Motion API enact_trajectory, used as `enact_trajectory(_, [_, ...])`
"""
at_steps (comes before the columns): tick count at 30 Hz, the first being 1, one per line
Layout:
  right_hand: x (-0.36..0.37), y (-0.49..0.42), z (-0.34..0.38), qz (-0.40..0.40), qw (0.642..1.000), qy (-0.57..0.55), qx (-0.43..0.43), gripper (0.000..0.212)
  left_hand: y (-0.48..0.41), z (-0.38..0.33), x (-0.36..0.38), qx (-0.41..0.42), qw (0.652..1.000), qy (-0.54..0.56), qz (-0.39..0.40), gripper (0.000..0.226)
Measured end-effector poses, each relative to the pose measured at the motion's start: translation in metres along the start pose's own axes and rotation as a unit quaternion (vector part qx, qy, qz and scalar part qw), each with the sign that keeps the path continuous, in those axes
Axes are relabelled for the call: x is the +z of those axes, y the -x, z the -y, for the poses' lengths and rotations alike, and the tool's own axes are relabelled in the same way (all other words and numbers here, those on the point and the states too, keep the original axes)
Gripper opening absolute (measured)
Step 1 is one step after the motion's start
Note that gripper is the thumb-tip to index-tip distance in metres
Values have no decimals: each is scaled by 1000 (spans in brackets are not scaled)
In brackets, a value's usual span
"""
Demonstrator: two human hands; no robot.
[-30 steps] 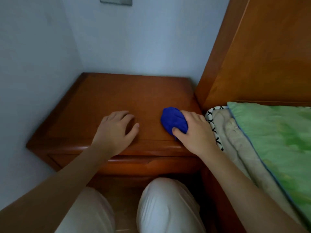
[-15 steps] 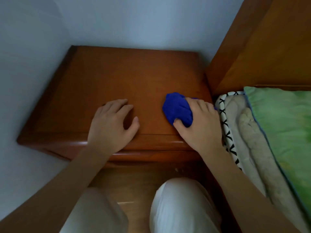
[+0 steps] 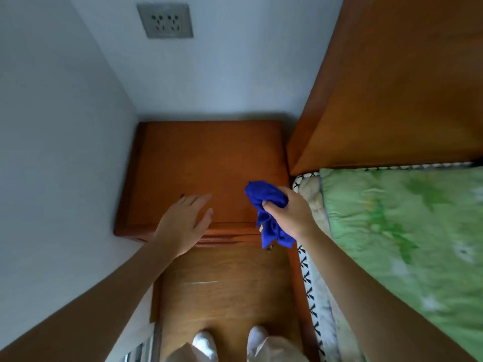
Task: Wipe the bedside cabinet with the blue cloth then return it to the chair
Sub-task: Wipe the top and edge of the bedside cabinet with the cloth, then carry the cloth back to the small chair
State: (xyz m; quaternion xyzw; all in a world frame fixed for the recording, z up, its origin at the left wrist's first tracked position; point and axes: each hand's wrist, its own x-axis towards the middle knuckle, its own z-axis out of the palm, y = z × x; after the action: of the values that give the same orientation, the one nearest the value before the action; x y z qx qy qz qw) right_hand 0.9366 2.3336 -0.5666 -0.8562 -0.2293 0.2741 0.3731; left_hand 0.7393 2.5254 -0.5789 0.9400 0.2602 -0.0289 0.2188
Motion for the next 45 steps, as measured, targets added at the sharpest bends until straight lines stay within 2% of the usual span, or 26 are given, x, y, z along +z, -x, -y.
enact_trajectory(6, [-101,92,115,1,999,-44,-27,16,54,-80,-102,-17,999,45,4,67])
enact_trajectory(10, [-157,129,171,-27,997,-53,-49,24,68,-136,-171,19,996,74,-47,60])
enact_trajectory(18, [-263,182,233,-58,991,-32,-115,28,88,-260,-300,141,961,148,-184,45])
enact_trajectory(22, [-316,208,261,-86,984,3,-159,31,100,-325,-344,248,934,161,-199,37])
enact_trajectory(27, [-373,240,275,-157,971,-8,-178,32,97,-380,-362,330,900,188,-216,40])
enact_trajectory(32, [-402,256,257,-226,965,-3,-134,34,70,-415,-355,416,872,182,-181,39])
enact_trajectory(38, [-399,270,210,-308,951,1,-23,32,31,-440,-317,511,847,131,-66,44])
enact_trajectory(42, [-384,294,185,-366,927,-44,66,35,21,-460,-289,571,810,131,8,45])
enact_trajectory(45, [-364,324,166,-426,891,-75,136,36,25,-479,-263,620,768,146,65,43])
